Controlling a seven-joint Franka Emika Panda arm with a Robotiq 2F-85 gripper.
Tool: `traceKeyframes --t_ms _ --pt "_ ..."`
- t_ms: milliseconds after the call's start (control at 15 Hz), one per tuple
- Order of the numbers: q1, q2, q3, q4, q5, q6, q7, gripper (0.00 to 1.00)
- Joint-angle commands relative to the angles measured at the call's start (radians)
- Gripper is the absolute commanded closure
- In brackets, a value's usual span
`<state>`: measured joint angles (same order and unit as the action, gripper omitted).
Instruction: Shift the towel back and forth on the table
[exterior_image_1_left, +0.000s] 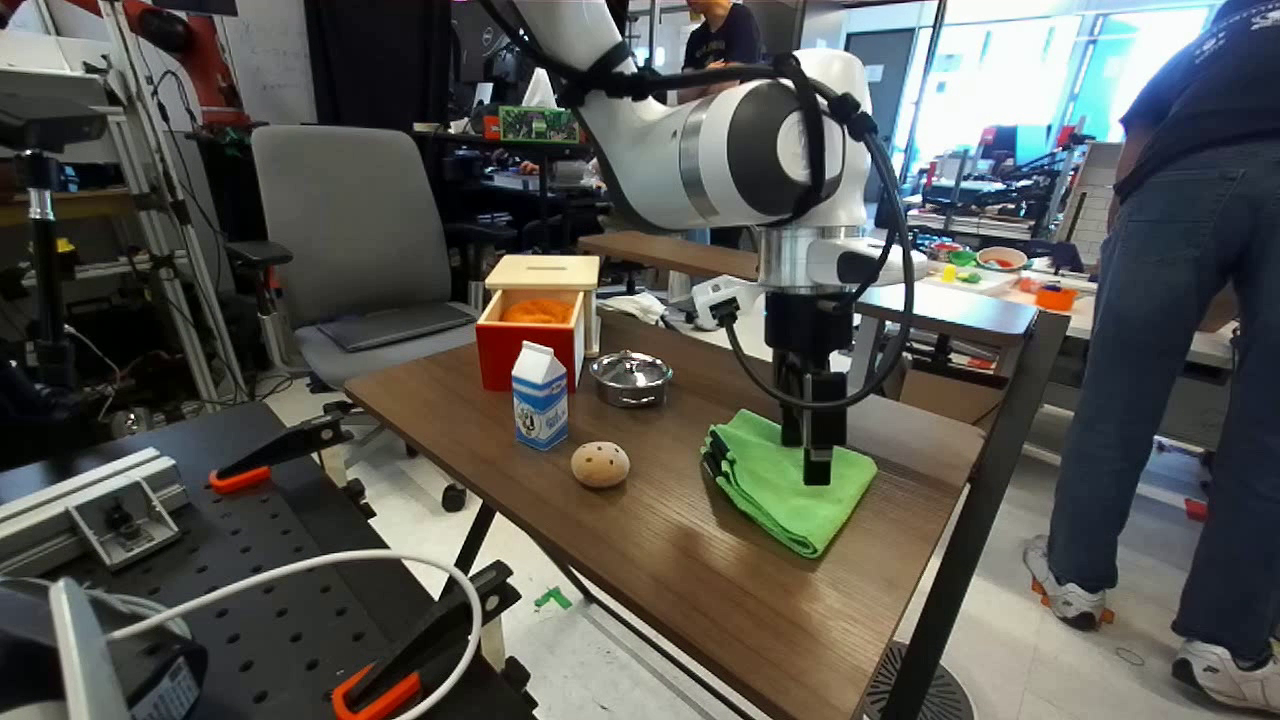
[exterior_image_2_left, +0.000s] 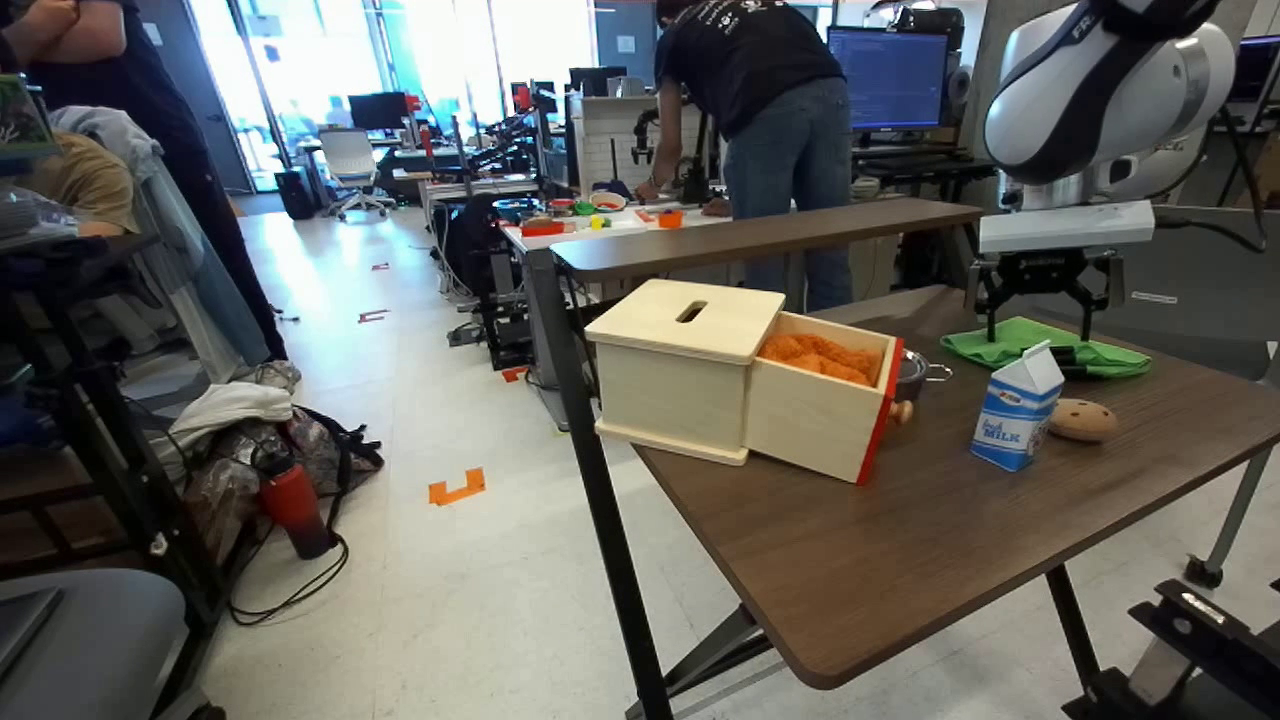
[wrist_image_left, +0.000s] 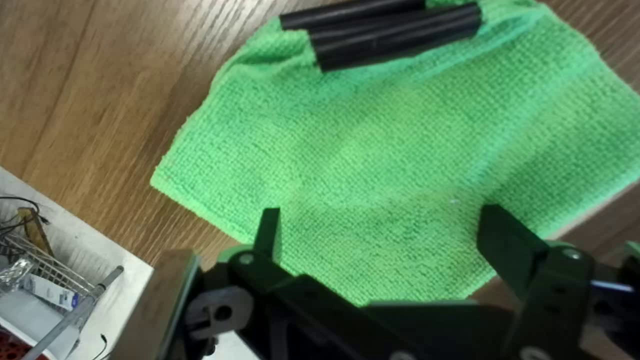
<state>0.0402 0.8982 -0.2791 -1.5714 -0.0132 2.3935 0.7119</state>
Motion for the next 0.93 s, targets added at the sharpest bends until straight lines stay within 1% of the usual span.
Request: traceKeyframes --t_ms 0,267,467,533,667,867 --pt "-0.004 -0.173 0.007 -0.167 -0.033 0.008 -0.112 0.0" --pt "0.007 -0.375 -0.012 -0.373 -0.128 0.002 -0.285 0.0" --pt "-0.009 -0.538 -0.003 -0.531 -0.211 -0.027 -0.413 0.0" --pt "-0.024 -0.405 0.011 -0.392 -0.172 -0.011 -0.34 0.0" --pt "-0.031 -0.49 0.016 -0.478 -0.198 -0.02 -0.381 0.0" --pt "-0.033 -0.524 0.019 -0.516 -0.207 -0.02 -0.393 0.0"
